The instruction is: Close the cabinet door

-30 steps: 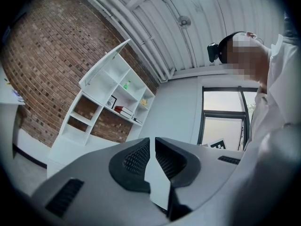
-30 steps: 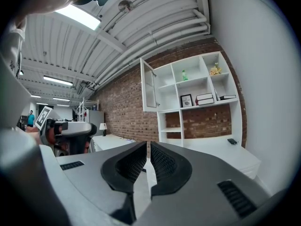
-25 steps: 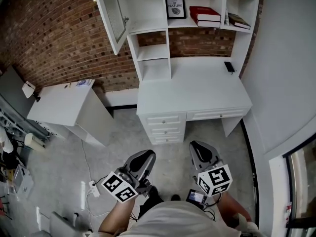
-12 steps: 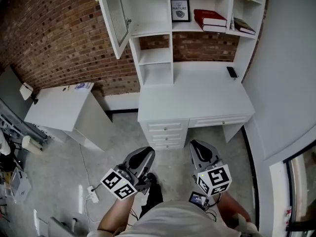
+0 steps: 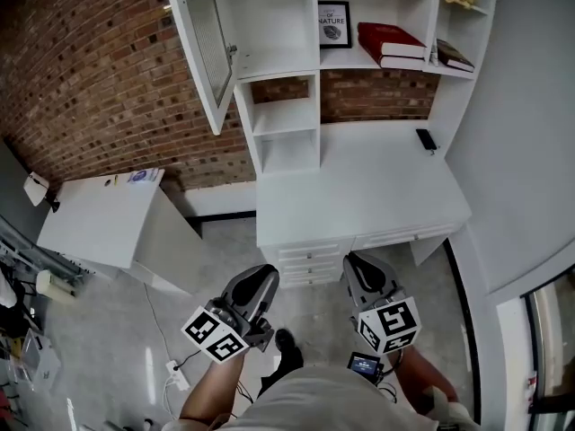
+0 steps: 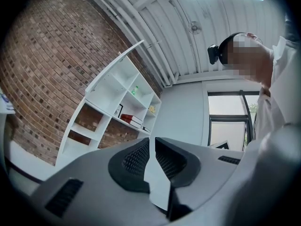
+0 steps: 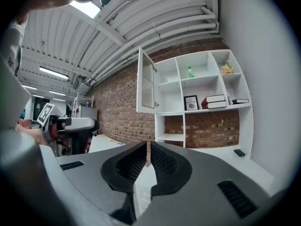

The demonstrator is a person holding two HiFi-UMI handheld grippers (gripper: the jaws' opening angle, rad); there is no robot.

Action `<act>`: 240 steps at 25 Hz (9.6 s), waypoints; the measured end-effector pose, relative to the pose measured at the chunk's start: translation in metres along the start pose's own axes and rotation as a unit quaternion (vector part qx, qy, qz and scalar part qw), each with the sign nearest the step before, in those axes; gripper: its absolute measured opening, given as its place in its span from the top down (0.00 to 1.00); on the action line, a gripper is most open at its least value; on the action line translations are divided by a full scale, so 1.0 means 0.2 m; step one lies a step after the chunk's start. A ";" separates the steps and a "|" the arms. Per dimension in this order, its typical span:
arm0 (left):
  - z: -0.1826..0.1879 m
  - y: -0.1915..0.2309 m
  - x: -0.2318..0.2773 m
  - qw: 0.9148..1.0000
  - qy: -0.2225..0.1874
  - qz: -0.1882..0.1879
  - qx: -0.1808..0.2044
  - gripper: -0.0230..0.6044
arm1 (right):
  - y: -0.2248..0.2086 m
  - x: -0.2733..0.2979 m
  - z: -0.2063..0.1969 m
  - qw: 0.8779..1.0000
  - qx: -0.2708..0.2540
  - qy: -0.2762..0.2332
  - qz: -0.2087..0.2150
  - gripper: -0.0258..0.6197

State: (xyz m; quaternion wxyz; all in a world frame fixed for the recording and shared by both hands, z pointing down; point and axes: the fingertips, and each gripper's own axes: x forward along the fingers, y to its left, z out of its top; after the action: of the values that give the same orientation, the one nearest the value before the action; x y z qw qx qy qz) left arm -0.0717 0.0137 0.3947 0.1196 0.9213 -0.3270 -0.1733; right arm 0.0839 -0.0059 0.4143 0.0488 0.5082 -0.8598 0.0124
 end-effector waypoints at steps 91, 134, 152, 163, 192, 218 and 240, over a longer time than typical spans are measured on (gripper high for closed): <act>1.33 1.45 0.55 0.978 -0.107 -0.005 0.177 0.87 | 0.46 1.92 1.05 0.974 -0.158 -0.156 0.036 0.75; 2.06 0.69 1.56 0.908 -0.153 -0.124 0.371 0.77 | -0.24 1.68 1.02 0.976 -0.108 -0.185 -0.036 0.81; 1.94 0.63 2.03 0.911 -0.109 -0.097 0.385 0.82 | -0.72 1.71 1.02 0.975 -0.093 -0.198 -0.033 0.81; 1.86 0.72 2.46 0.923 -0.086 -0.059 0.370 0.83 | -1.10 1.51 0.90 0.974 -0.097 -0.184 -0.088 0.81; 1.85 0.93 2.88 0.919 -0.054 0.019 0.391 0.82 | -1.49 1.38 0.71 0.980 -0.073 -0.146 -0.113 0.81; 1.85 1.06 3.01 0.914 -0.048 0.049 0.400 0.82 | -1.55 1.41 0.74 0.980 -0.077 -0.146 -0.107 0.81; 1.85 1.03 2.68 0.931 -0.074 0.031 0.357 0.82 | -1.42 1.41 0.82 0.979 -0.097 -0.160 -0.083 0.81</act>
State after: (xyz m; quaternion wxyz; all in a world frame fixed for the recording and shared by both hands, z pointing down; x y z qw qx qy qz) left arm 0.0544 -0.5260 -0.0040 -0.2364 0.8774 -0.4032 -0.1087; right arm 0.1858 -0.4019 0.2704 -0.0393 0.5658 -0.8086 -0.1566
